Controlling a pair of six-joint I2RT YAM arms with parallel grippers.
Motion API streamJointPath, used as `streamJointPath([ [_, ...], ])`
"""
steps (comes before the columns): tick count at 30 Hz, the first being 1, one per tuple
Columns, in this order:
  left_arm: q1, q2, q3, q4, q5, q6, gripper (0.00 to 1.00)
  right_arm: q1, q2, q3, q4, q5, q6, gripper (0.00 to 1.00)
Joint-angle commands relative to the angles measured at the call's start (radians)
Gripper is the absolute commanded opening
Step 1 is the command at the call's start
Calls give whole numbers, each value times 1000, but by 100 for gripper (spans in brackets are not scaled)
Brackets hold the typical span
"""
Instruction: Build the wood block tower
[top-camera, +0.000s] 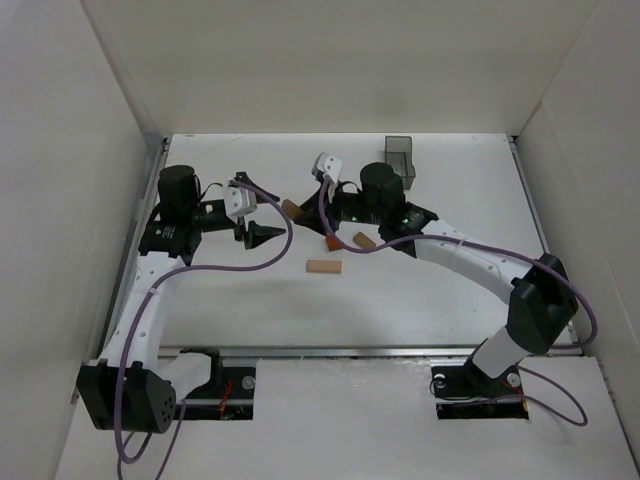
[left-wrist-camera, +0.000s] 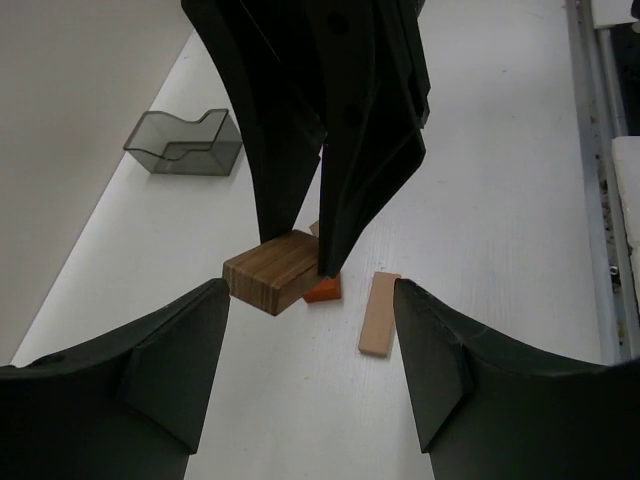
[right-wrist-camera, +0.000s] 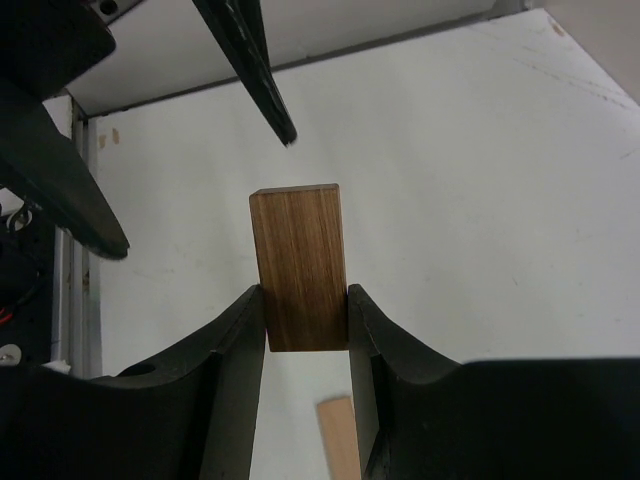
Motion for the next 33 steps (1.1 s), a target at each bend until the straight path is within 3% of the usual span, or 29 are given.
streamJointPath([
  [1,-19,22,51,23,87,-33,63,14,-15,9,115,-41,-35,0],
  [6,-19,54,60,-25,77,-5,63,34,-35,-1,115,-50,-45,0],
  [10,-19,74,70,56,77,-113,63,43,-35,-1,95,-50,-71,0],
  [13,-19,74,70,56,88,-113,63,52,-35,-1,95,-50,-89,0],
  [19,-19,83,70,40,90,-113,55,61,-44,-1,75,-50,-109,0],
  [24,-19,83,80,-34,56,-45,46,61,-44,-1,75,-50,-120,0],
  [31,-19,126,154,-249,47,132,46,61,-44,-1,66,-50,-129,0],
  [33,-19,138,166,-261,47,151,38,61,-44,-1,66,-50,-129,0],
])
